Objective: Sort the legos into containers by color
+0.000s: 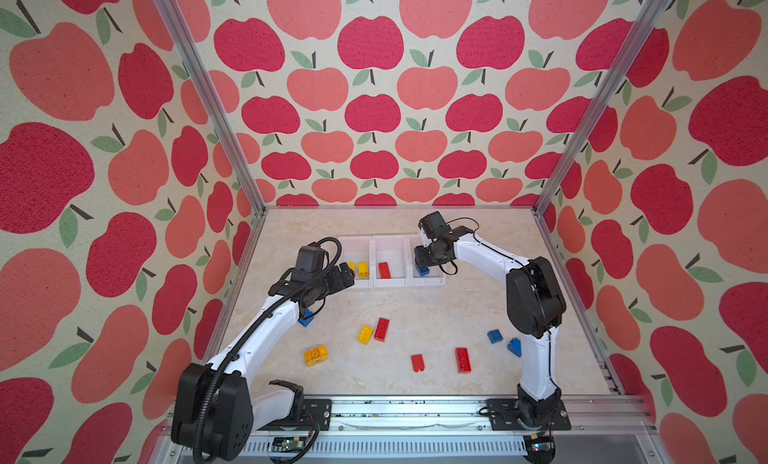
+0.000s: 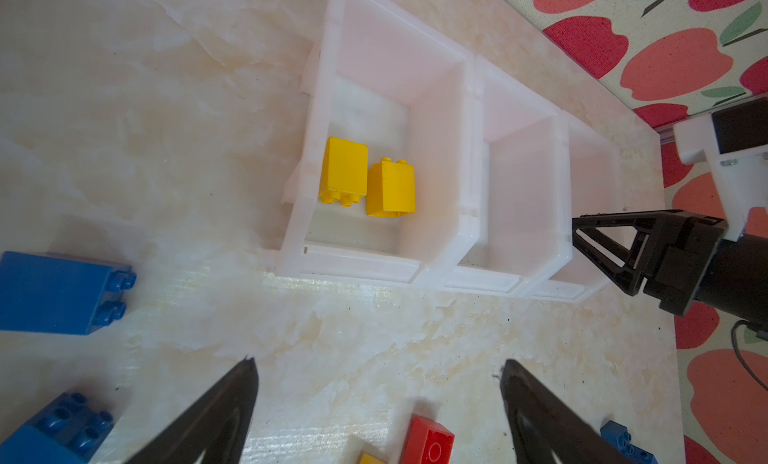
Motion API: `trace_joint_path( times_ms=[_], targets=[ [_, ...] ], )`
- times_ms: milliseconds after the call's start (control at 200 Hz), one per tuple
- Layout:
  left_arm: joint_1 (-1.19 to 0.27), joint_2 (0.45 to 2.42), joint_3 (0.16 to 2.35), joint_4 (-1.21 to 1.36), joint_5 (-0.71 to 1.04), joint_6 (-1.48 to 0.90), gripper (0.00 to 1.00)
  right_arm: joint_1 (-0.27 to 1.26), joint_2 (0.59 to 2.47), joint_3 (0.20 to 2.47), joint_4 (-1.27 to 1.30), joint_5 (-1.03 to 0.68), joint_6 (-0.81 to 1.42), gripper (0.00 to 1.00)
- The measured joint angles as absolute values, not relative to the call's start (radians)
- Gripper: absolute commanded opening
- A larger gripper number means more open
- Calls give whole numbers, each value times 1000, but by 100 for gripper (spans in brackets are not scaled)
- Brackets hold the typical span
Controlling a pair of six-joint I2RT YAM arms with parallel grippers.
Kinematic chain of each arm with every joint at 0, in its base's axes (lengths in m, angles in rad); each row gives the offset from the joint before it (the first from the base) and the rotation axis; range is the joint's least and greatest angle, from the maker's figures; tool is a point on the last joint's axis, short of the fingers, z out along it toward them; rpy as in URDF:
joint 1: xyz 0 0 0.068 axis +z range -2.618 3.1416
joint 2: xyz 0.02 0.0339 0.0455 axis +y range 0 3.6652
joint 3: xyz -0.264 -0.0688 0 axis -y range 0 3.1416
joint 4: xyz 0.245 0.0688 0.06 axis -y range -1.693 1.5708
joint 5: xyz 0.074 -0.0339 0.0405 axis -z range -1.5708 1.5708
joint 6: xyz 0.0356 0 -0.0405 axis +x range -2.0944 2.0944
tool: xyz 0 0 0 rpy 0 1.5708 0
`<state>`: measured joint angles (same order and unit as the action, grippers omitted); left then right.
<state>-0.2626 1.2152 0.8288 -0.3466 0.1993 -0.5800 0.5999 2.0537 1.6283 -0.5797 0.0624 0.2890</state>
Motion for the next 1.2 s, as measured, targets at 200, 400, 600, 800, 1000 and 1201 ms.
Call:
trace_joint_path(
  times_ms=[200,400,600,800,1000,1201],
  targets=[
    [-280,1215,829,-347,188,-580,94,600,2050,1627,-579,58,289,57],
    [-302,1216,829,-348,170,-578,95,600,1990,1588,-577,49,296,59],
    [-338,1222,830,-374,150,-547,93,603,1880,1523,-576,41,307,64],
    [-390,1237,846,-431,129,-496,89,615,1746,1417,-576,34,319,67],
    [-477,1302,870,-501,96,-453,87,620,1627,1319,-578,24,332,71],
    [-562,1371,877,-559,67,-435,84,620,1515,1233,-586,20,349,77]
  ],
)
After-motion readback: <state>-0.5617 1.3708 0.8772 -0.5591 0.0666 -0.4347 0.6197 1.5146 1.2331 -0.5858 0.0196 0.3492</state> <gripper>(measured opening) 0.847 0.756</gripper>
